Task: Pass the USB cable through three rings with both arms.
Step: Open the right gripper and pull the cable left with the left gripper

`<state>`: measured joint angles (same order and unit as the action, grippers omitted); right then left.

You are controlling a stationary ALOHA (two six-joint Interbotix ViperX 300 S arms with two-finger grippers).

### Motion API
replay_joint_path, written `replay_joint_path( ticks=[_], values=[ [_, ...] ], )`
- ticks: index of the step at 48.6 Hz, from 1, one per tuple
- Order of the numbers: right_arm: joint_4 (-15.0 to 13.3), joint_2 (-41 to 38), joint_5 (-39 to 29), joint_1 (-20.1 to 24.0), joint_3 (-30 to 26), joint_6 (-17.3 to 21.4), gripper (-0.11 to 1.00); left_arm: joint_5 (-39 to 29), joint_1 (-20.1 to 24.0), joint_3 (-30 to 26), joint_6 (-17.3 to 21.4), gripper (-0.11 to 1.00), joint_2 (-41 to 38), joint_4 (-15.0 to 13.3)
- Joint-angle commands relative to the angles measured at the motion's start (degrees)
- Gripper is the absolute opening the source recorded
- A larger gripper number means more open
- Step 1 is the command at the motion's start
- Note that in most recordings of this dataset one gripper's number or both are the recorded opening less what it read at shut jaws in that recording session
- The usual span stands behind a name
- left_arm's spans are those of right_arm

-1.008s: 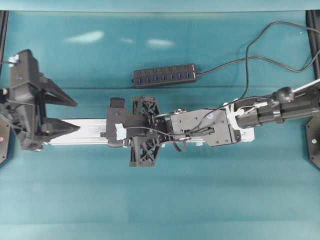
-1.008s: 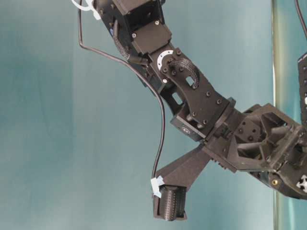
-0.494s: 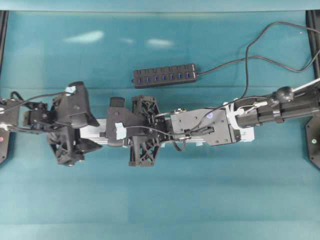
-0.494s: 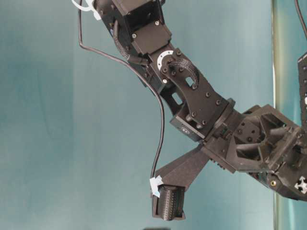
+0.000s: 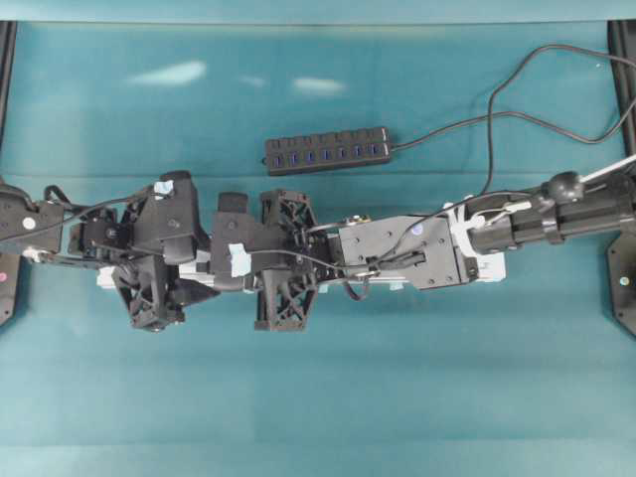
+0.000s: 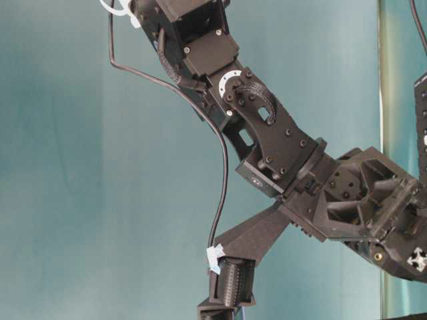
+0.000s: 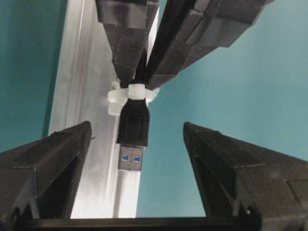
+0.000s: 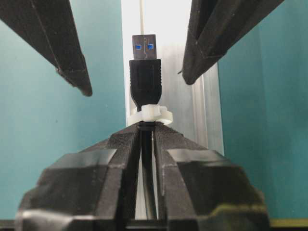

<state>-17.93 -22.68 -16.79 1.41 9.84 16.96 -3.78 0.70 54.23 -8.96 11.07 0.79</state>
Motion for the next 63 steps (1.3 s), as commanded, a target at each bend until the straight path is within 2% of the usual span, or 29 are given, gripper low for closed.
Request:
replay_joint_path(
  ticks=[1,6,10,12,19,21,52,58,63],
  values=[
    [0.1,1.1,0.5,0.3,-0.4,0.8,-0.07,0.4,0.1,-0.9,0.1,0.82,0.2,0.1],
    [0.1,1.1,0.6,0.3,-0.4,0.8,-0.07,0.6,0.2,-0.9,0.1,0.78,0.2,0.1],
    [0.1,1.1,0.6,0.3,-0.4,0.8,-0.07,1.2,0.2,-0.9,0.1,0.69,0.2,0.1],
    [0.1,1.1,0.6,0.3,-0.3,0.8,-0.07,1.6,0.2,-0.9,0.1,0.63,0.2,0.2],
    [0.1,1.1,0.4,0.3,-0.3,0.9,-0.07,1.9,0.1,-1.0,-0.2,0.27,0.2,0.2],
    [0.1,1.1,0.4,0.3,-0.4,0.9,-0.07,1.9,0.0,-1.0,-0.4,0.22,0.2,0.1],
    [0.1,1.5,0.4,0.5,0.2,0.9,-0.07,1.7,-0.1,-0.9,-0.3,0.22,0.3,0.2],
    [0.1,1.7,0.2,0.7,0.4,0.9,-0.01,1.6,-0.1,-0.5,-0.3,0.22,0.4,0.2],
    [0.1,1.9,0.0,0.8,0.6,0.9,0.12,1.5,-0.1,-0.5,-0.4,0.22,0.4,0.1]
  ],
)
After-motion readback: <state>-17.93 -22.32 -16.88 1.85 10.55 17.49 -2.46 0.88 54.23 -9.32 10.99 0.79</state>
